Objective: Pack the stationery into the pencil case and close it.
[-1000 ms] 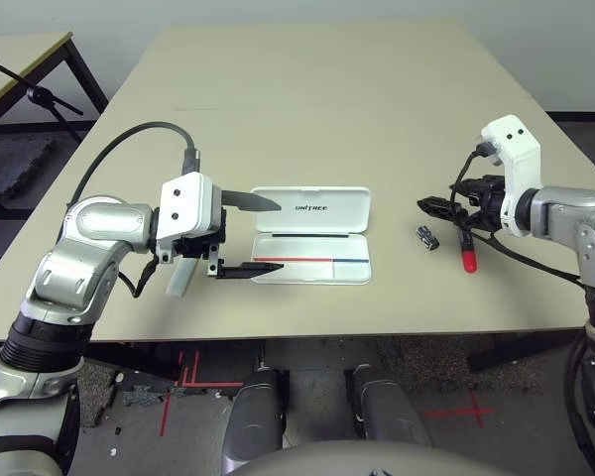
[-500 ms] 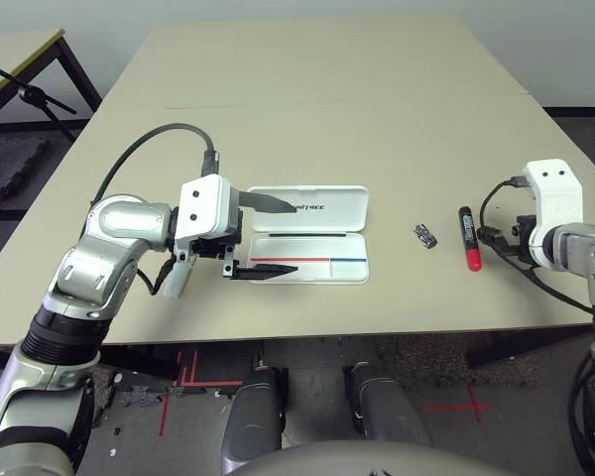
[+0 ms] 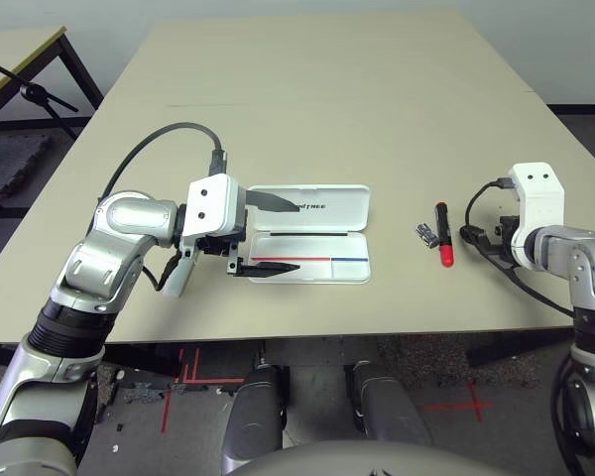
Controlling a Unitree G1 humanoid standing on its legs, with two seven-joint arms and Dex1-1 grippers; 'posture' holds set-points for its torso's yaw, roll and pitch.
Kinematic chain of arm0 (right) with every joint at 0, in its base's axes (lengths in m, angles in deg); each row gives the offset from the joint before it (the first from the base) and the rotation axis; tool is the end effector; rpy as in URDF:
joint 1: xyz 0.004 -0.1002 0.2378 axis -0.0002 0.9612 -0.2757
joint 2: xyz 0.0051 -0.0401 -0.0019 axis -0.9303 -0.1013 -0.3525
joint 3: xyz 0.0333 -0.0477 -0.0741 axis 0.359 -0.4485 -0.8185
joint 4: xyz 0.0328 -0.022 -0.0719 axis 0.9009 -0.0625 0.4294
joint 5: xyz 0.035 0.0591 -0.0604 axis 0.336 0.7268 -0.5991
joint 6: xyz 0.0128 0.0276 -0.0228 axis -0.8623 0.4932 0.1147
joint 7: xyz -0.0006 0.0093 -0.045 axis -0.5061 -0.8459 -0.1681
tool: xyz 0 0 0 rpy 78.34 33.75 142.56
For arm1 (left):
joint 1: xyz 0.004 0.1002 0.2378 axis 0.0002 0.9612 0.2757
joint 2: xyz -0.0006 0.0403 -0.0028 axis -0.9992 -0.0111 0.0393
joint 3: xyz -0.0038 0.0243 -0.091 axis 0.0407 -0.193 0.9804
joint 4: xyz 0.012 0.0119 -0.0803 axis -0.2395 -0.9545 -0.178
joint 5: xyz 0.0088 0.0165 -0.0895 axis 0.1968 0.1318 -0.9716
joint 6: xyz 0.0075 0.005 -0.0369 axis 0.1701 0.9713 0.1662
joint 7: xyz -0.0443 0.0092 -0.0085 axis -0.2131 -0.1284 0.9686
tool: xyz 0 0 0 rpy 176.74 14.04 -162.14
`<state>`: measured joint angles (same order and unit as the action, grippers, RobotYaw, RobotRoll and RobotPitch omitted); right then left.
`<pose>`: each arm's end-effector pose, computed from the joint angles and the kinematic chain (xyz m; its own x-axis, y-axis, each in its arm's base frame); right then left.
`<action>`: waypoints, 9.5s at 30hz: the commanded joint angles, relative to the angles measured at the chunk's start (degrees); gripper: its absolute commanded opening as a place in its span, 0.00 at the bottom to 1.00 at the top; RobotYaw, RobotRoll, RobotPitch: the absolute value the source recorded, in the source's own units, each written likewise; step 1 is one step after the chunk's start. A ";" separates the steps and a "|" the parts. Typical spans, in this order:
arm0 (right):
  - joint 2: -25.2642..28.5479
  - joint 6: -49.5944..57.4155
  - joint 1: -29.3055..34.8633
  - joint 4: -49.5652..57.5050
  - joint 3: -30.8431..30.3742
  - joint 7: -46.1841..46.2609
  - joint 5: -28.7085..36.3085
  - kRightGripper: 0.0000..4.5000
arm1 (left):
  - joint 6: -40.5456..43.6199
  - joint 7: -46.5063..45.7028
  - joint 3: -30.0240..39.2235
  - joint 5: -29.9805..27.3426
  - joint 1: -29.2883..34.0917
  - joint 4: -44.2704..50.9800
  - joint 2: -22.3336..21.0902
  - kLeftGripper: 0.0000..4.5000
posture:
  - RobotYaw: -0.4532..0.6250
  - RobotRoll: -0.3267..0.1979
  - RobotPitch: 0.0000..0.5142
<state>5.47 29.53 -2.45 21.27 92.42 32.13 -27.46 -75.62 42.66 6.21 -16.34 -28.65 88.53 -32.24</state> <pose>0.2351 -0.2651 0.1539 0.7708 -0.0317 -0.6362 -0.0152 0.9976 -0.0680 0.2441 0.2046 0.2028 0.1640 -0.9234 -0.3472 0.9136 0.0094 0.4066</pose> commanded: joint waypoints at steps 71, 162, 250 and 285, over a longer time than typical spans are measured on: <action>-0.87 4.93 2.80 2.25 -2.97 -1.22 3.17 0.86 | -1.44 0.38 -2.38 2.71 2.40 0.91 -0.24 1.00 | 0.32 0.62 0.23; 6.45 -38.14 -14.02 3.16 -28.08 -59.37 3.92 0.99 | 2.41 -5.49 0.62 4.32 9.46 6.64 -4.72 1.00 | 0.45 0.62 0.21; 11.48 -44.38 -5.42 4.29 -27.30 -58.87 5.77 1.00 | 29.00 -16.53 3.25 3.72 14.73 7.92 -21.11 0.24 | 0.46 0.62 0.25; 11.19 -44.99 -4.48 4.83 -27.76 -56.94 4.00 1.00 | 23.55 -5.05 -25.23 18.82 -12.14 5.70 -0.69 0.24 | 0.42 0.62 0.24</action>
<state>16.31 -14.97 -7.59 25.38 64.81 -24.90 -23.02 -52.06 36.63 -17.94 1.76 -40.80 94.52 -33.16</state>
